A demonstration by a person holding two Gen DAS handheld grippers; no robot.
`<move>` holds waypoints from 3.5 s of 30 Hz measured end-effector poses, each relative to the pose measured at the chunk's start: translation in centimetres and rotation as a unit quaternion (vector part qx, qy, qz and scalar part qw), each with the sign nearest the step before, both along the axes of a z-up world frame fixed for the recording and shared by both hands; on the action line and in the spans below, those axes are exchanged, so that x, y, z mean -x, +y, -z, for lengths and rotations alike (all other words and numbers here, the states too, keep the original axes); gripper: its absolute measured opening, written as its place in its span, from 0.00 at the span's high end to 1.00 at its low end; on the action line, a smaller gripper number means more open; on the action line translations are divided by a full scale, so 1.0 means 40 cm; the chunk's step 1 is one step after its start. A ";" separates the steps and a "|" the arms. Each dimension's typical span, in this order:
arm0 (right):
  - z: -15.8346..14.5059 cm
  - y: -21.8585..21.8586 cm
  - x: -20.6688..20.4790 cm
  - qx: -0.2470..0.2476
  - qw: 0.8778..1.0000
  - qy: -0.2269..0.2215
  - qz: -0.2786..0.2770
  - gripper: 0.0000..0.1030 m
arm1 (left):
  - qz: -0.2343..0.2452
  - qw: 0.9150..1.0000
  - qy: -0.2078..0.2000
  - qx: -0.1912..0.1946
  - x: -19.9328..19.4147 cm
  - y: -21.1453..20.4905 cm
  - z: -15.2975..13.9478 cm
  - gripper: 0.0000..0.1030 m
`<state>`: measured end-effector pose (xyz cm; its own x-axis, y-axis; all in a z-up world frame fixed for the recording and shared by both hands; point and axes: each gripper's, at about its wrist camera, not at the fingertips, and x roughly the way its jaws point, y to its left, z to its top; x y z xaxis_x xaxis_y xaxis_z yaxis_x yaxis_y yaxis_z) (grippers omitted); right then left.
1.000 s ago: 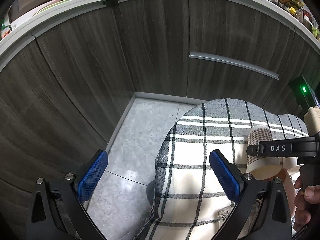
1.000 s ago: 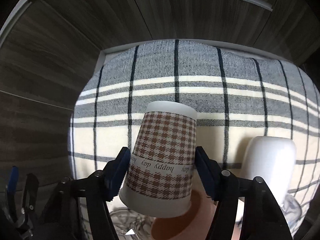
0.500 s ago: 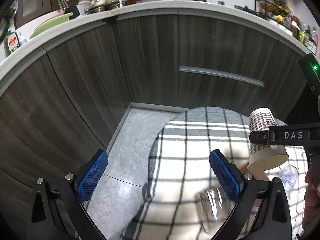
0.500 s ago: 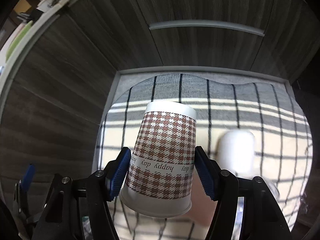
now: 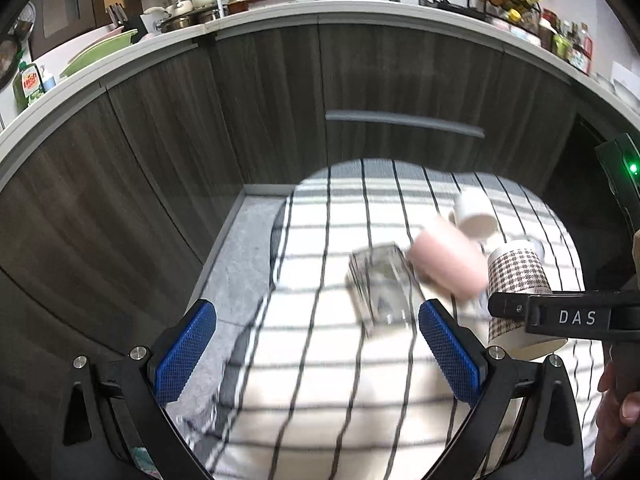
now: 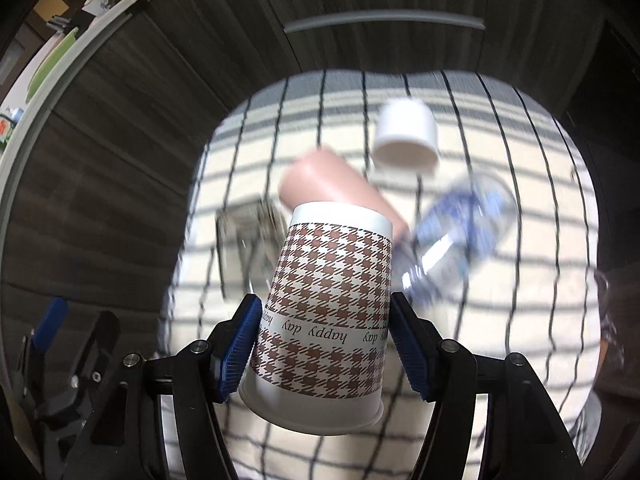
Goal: Flip cup upside down
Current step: 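Lift the paper cup with the right tool and turn it rim-down, then lower the inverted cup onto the cloth and open the right tool, then grasp the inverted paper cup with the left tool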
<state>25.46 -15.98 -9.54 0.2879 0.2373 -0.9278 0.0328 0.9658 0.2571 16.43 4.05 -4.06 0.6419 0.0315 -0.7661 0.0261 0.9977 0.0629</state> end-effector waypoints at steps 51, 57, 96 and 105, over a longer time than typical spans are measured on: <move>-0.091 -0.248 0.357 0.073 0.987 -0.112 0.088 0.18 | 0.117 0.990 0.077 0.027 0.113 -0.274 0.095 0.00; -0.100 -0.303 0.383 0.096 0.983 -0.116 0.105 0.18 | 0.131 0.983 0.122 0.028 0.085 -0.351 0.124 0.00; 0.007 -0.427 0.262 0.025 0.990 -0.054 0.128 0.18 | 0.107 0.914 0.391 0.020 -0.074 -0.475 0.351 0.44; -0.009 -0.436 0.284 0.025 0.987 -0.070 0.142 0.18 | 0.146 0.970 0.189 0.041 -0.033 -0.441 0.193 0.43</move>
